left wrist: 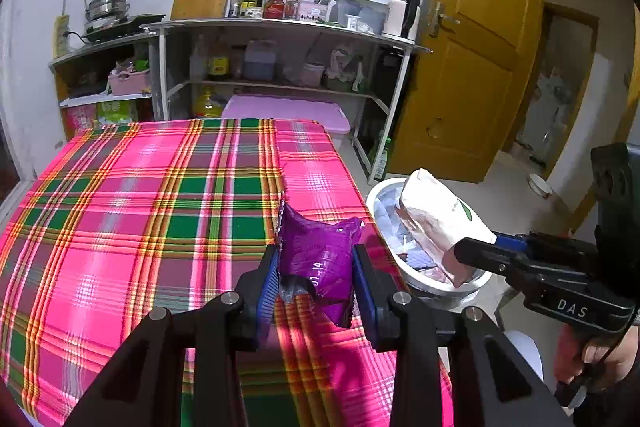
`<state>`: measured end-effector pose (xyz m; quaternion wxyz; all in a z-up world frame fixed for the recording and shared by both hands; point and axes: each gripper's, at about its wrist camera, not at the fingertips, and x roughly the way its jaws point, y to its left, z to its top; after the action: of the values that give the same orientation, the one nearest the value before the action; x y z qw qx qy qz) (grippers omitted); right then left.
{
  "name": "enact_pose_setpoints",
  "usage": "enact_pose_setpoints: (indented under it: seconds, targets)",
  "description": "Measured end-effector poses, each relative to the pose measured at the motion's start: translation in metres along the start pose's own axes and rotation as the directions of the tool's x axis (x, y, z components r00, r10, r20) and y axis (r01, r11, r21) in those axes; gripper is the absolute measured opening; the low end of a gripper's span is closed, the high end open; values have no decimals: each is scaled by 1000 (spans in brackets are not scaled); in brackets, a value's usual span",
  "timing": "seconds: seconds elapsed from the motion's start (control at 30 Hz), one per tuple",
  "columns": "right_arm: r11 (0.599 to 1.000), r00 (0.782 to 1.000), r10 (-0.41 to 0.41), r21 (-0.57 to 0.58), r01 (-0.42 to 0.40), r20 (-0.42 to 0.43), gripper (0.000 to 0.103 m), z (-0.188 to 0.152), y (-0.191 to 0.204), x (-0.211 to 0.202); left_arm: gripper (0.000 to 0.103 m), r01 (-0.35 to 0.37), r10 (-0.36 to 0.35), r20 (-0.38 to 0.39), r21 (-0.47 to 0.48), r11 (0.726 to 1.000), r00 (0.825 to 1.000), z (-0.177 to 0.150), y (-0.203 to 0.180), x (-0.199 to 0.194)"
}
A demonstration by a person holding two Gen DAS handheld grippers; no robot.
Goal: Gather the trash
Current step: 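Carry the tissue and purple wrapper over the bin with both grippers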
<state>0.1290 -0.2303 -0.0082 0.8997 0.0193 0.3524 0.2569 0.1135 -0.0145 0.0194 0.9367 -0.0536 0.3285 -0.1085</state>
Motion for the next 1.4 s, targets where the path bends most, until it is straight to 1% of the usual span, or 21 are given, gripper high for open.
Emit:
enact_pose_setpoints:
  seconds: [0.3, 0.57, 0.77, 1.0, 1.4]
  targets:
    - [999, 1000, -27, 43, 26, 7, 25, -4, -22, -6, 36, 26, -26, -7, 27, 999, 1000, 3, -18, 12]
    - [995, 999, -52, 88, 51, 6, 25, -10, -46, -10, 36, 56, -54, -34, 50, 997, 998, 5, -36, 31]
    - [988, 996, -91, 123, 90, 0, 25, -13, -65, -10, 36, 84, -81, -50, 65, 994, 995, 7, -49, 47]
    - [977, 991, -135, 166, 137, -21, 25, -16, -88, -5, 36, 122, -116, -70, 89, 989, 991, 13, -66, 68]
    - [959, 984, -167, 220, 178, -68, 25, -26, -117, 6, 36, 178, -160, -143, 120, 977, 977, 13, -92, 111]
